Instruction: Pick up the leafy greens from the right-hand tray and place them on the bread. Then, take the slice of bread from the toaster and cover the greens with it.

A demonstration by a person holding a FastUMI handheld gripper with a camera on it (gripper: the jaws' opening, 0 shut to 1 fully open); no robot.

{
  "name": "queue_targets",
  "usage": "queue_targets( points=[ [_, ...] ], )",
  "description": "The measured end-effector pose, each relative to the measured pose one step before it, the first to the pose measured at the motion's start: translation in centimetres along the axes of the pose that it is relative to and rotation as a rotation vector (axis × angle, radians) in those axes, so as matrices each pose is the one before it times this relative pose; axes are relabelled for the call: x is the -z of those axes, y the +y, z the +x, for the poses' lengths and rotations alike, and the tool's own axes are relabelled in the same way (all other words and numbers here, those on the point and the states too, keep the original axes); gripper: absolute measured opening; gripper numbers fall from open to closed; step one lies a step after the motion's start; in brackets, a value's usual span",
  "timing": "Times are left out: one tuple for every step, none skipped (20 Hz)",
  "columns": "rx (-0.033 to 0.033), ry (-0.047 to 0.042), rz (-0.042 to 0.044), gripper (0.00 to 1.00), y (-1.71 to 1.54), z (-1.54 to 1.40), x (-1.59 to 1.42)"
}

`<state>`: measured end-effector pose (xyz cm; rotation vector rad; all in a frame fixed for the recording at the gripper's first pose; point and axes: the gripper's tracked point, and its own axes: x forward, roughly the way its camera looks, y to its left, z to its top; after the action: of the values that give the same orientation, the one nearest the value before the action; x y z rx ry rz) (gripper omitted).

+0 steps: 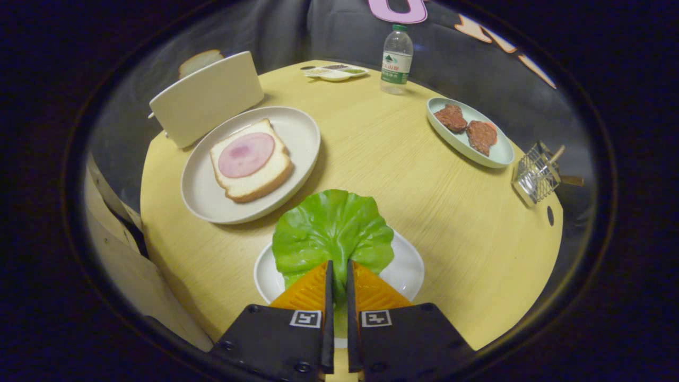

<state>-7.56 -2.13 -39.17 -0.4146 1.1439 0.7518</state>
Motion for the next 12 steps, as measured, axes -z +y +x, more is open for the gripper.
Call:
queue_targets(
  points=[
    [0.00176,-0.00016,-0.0116,0.11,0.023,-0.538,-0.068],
    [0.00643,-0.00473,-0.01041,0.09,0.045,0.233,-0.063],
    [-0.00068,-0.00076,-0.00879,0.07,0.126,-0.272,0.006],
    [0.00514,-0.00137,-0.0012,0.04,-0.016,-0.062,-0.058],
    [0.00571,0.00432,0.00332,0.04,-0.088,-0.301,0.124],
    [0.01409,-0.00911,-0.00188,0.04,-0.315,-0.292,-0.278],
    [0.01382,-0.00386,0.00681,0.04,-0.227,-0.283,-0.088],
    [0.00166,-0.00468,0.01218,0.04,-0.069,-0.324,-0.153],
    [0.00681,-0.00787,0.01164,0.04,-0.017,-0.362,-0.218],
    [-0.00062,-0.00774,0.01133,0.04,0.033,-0.492,-0.307],
    [0.00139,-0.00774,0.00672,0.04,0.106,-0.403,-0.272],
    [0.0012,-0.00712,0.00037,0.04,0.125,-0.555,-0.385]
  ],
)
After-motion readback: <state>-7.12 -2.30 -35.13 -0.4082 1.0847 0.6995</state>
